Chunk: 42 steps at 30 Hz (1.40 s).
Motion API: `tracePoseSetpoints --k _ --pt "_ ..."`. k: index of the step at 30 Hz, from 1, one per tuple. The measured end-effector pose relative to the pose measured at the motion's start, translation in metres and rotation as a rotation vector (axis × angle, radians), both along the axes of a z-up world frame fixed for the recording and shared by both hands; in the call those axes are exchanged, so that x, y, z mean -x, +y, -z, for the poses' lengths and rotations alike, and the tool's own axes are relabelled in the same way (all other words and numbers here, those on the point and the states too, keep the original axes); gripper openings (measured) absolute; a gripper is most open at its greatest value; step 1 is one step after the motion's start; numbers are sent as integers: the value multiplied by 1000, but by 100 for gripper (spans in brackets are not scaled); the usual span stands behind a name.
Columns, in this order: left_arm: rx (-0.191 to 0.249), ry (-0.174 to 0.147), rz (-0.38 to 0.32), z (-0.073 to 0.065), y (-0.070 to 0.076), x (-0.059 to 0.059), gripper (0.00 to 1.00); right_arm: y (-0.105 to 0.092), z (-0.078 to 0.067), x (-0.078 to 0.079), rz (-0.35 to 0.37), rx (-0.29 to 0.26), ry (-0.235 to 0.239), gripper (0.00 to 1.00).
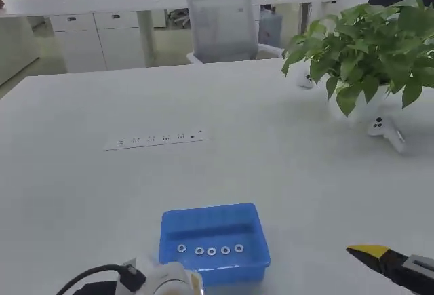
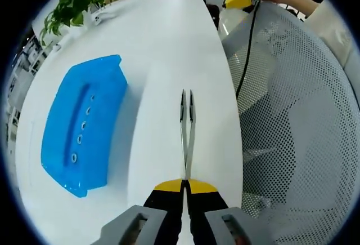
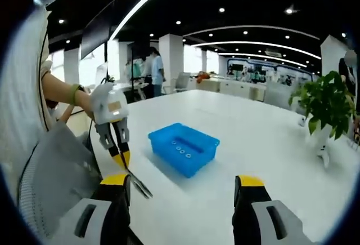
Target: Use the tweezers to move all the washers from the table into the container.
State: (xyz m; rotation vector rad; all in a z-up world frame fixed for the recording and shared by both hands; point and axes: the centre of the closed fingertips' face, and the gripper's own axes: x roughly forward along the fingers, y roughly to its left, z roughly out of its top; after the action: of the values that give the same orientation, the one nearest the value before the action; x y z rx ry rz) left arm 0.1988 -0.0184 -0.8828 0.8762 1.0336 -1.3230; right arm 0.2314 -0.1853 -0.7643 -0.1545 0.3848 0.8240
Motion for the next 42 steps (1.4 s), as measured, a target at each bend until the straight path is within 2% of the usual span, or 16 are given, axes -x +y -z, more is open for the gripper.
tracePoseSetpoints --k 3,6,10,13,16,21,22,25,26,28,31,32,35,37,40,42 --pt "-27 7 -12 0 1 0 0 4 1 0 -10 30 -24 73" --pt "-39 11 -33 -1 2 2 1 10 4 1 -26 24 -26 74" --pt "-10 5 -125 -6 5 3 10 8 11 2 -31 27 -1 77" --pt "83 -26 -253 -18 8 0 16 5 9 0 -14 -16 18 80" --pt "227 -53 -427 -36 18 -1 26 3 5 -3 18 -65 20 83" --pt "407 -75 -644 -56 40 2 39 -5 4 -8 70 -65 14 84" --pt "462 -88 -704 -62 44 2 42 -6 5 -9 74 -56 9 85" --pt "569 -151 -819 -78 57 -1 52 -8 6 -10 86 -3 -18 88" --pt "612 -199 -864 -85 63 -5 55 -8 6 -10 89 2 -20 89" --pt "699 -257 -932 -99 69 -11 62 -9 4 -11 98 3 -29 90" --pt "860 -300 -990 -122 70 -19 68 -12 0 -13 113 -9 -46 90" --pt "877 -320 -1002 -126 72 -21 70 -11 0 -13 111 -7 -51 90" --pt "924 -436 -1004 -143 78 -29 78 -10 -1 -13 104 10 -65 91" --pt "935 -479 -1007 -147 80 -30 86 -8 -3 -13 101 12 -77 93" --pt "953 -530 -1008 -153 83 -31 97 -9 -8 -14 107 2 -106 96" --pt "1028 -521 -1032 -162 85 -33 99 -8 -16 -14 109 -43 -117 95"
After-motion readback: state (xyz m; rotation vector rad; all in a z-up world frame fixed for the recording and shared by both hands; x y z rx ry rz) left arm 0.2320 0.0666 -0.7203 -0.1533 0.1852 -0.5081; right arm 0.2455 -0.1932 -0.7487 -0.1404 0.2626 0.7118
